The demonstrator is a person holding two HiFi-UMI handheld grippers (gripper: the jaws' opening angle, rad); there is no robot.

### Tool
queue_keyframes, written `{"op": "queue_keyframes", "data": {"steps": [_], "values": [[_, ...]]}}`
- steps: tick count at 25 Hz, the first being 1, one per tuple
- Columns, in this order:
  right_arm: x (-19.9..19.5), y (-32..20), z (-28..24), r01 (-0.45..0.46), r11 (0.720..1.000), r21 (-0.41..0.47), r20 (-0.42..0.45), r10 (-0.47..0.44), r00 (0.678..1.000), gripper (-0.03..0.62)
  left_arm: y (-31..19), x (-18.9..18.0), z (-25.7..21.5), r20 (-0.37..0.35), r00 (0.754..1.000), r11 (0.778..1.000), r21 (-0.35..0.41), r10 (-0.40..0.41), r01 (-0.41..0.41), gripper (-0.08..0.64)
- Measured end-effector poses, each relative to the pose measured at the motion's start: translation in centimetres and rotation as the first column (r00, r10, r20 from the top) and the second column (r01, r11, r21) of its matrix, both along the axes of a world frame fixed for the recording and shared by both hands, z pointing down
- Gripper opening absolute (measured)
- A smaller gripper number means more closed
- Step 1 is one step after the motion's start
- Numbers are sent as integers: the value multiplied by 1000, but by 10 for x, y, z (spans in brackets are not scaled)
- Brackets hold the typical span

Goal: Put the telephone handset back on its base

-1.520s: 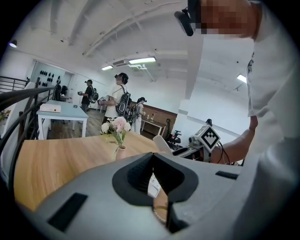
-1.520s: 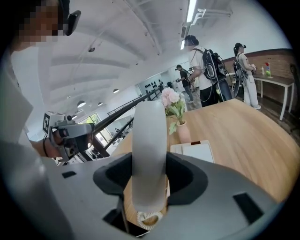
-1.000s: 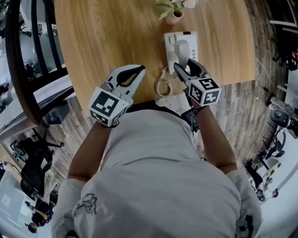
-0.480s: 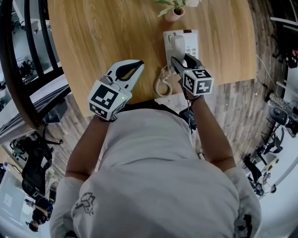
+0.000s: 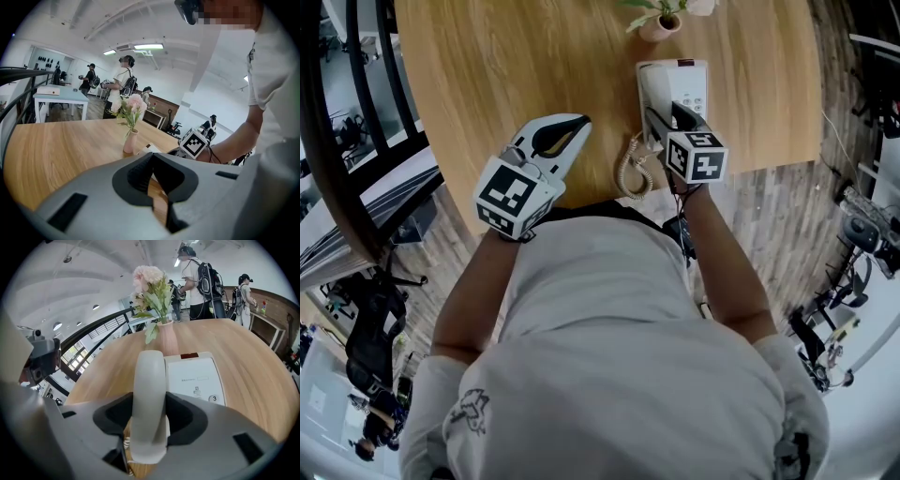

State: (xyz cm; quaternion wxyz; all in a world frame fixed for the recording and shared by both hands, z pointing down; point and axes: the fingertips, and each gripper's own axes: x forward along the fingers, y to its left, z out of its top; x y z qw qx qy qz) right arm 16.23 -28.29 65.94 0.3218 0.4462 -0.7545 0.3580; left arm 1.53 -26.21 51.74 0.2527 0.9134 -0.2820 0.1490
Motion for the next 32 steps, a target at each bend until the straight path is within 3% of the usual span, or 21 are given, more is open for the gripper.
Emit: {"op": "queue_keyframes", "data": {"steps": [12, 23, 32], "values": [[1, -2, 5, -60, 998, 18, -47, 60, 997, 224, -3, -2, 8, -2, 1000, 1000, -21, 9, -9, 6], [-7, -3, -3, -56, 997, 57, -58, 59, 997, 253, 4, -3, 3, 1, 1000, 1000, -13, 2, -2, 6], [-3, 12, -44, -39, 986, 161, -25, 44, 999, 252, 26, 6, -14, 6, 1000, 999, 34, -4, 3, 6]]}}
